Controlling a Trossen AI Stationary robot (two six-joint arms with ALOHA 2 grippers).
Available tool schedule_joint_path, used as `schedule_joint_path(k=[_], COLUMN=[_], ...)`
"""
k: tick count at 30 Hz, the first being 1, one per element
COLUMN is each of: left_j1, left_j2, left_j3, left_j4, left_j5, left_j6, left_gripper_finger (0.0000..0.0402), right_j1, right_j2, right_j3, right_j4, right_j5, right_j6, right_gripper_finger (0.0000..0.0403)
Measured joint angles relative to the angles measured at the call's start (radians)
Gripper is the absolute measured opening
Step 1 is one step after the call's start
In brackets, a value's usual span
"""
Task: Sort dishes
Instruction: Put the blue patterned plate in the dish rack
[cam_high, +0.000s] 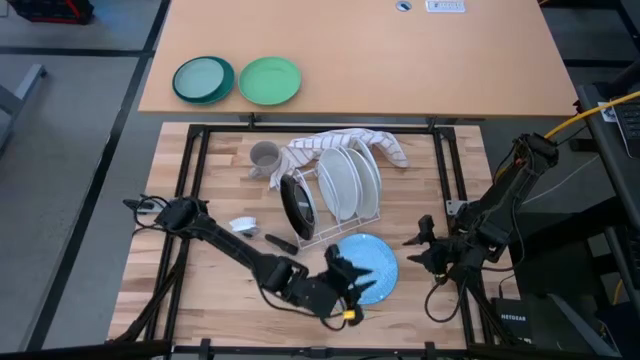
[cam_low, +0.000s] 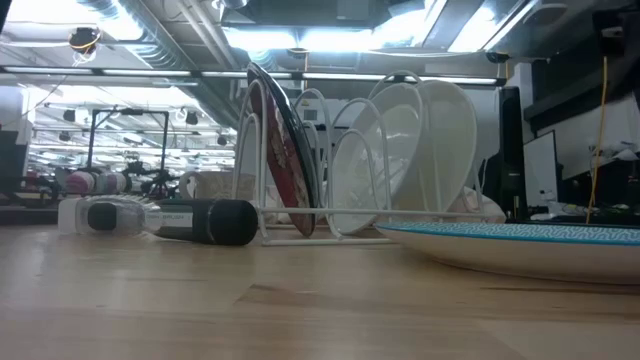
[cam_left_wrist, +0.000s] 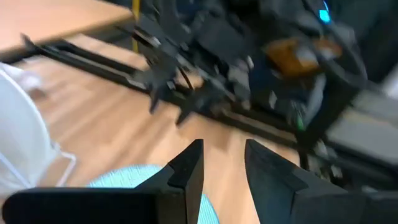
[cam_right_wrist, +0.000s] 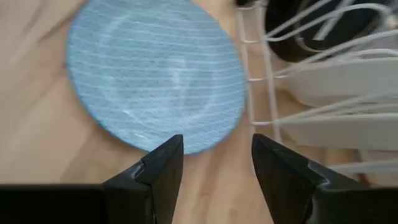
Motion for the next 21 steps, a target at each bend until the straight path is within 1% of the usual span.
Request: schedule_joint_path(k=[5, 8, 12, 17, 21], left_j1=[-0.04, -0.061, -0.077, -0.086, -0.084], left_j2=[0.0, 0.002, 0.001, 0.02, 0.051], left_j3=[0.0, -0.001, -0.049, -0.114, -0.14], left_j4=[-0.138, -0.193, -0.211, -0.214, -0.215], left_j5=[0.099, 0.12, 0.152, 0.157, 0.161], left_j6=[0.0, 0.0, 0.029, 0.094, 0.163], left_gripper_finger=[0.0106, 0.0106, 0.0106, 0.0106, 0.0106], right_j1=[0.0, 0.001, 0.001, 0.001, 0.001], right_j2=[0.06, 0.105, 0.157, 0.205, 0.234], right_j3=[0.001, 0.001, 0.001, 0.001, 0.001], right_j4=[0.115, 0.182, 0.264, 0.358, 0.397], right_j5=[-0.039, -0.04, -0.067, -0.104, -0.126], right_j6=[-0.001, 0.0, 0.0, 0.0, 0.0], right_gripper_finger=[0.0195, 0.0195, 0.0195, 0.0195, 0.0195])
